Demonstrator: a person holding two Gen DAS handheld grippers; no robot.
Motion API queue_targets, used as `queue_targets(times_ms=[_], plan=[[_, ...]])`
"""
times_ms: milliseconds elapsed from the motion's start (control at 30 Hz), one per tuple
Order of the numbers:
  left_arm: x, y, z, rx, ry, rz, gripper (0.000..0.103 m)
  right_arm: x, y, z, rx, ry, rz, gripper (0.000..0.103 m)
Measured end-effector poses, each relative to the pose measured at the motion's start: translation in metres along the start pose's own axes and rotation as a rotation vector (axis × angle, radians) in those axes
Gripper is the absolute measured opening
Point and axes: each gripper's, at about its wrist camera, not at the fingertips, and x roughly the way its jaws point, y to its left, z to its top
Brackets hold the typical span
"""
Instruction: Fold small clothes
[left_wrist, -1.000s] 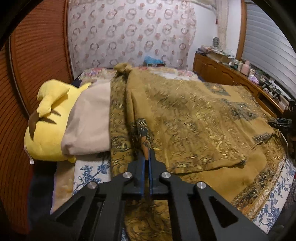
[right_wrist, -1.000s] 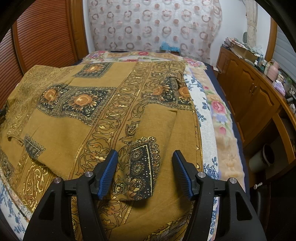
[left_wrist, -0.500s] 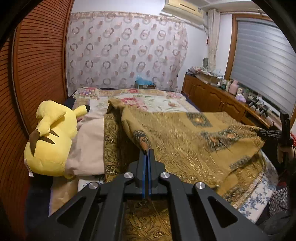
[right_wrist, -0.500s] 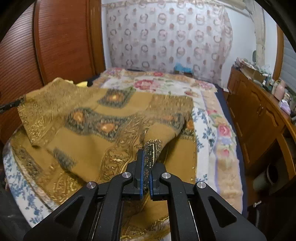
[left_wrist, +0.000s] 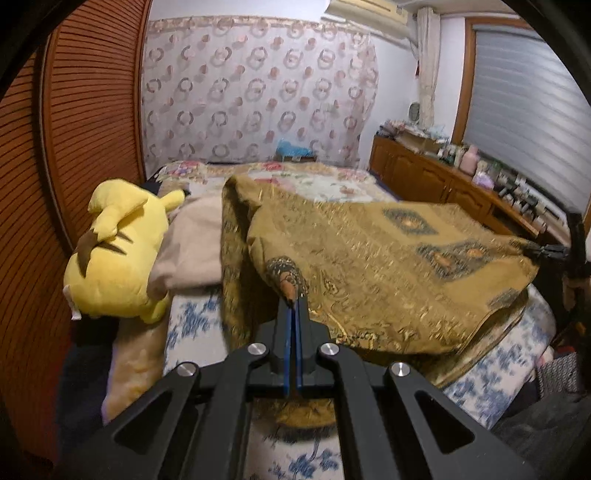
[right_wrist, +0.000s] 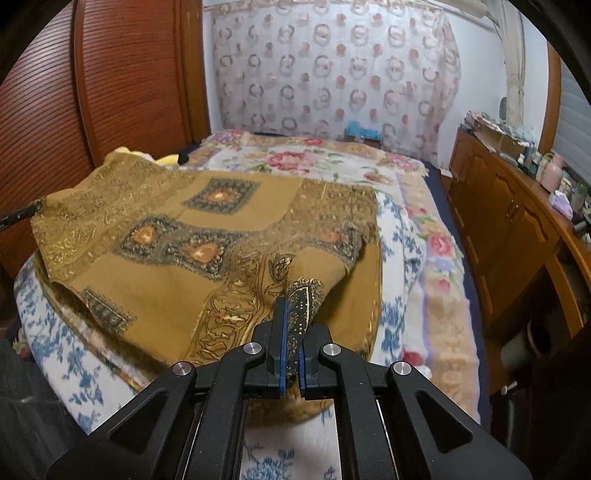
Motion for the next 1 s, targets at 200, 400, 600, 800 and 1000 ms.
queue_targets(times_ms=[200,400,600,800,1000], plan=[[0.011,0.001,-0.012,-0.003,0.053,0.036,0.003,0.014,0.004,-0.005,-0.008,0.048,-0.022,0.005],[0.005,0.002,-0.013,-0.022,0.035,0.045,0.016,0.009,0.01,0.002,-0.021,0.035,-0.062,0.022],[0.007,0.004,-0.013,-0.032,0.038,0.058,0.027,-0.001,0.017,0.005,-0.043,0.006,-0.103,0.046],[0.015,0.006,-0.016,-0.038,0.057,0.064,0.043,0.0,0.035,0.006,-0.064,0.005,-0.072,0.052],[0.025,0.008,-0.024,-0.04,0.085,0.069,0.056,0.026,0.059,0.0,-0.085,0.034,-0.014,0.053]])
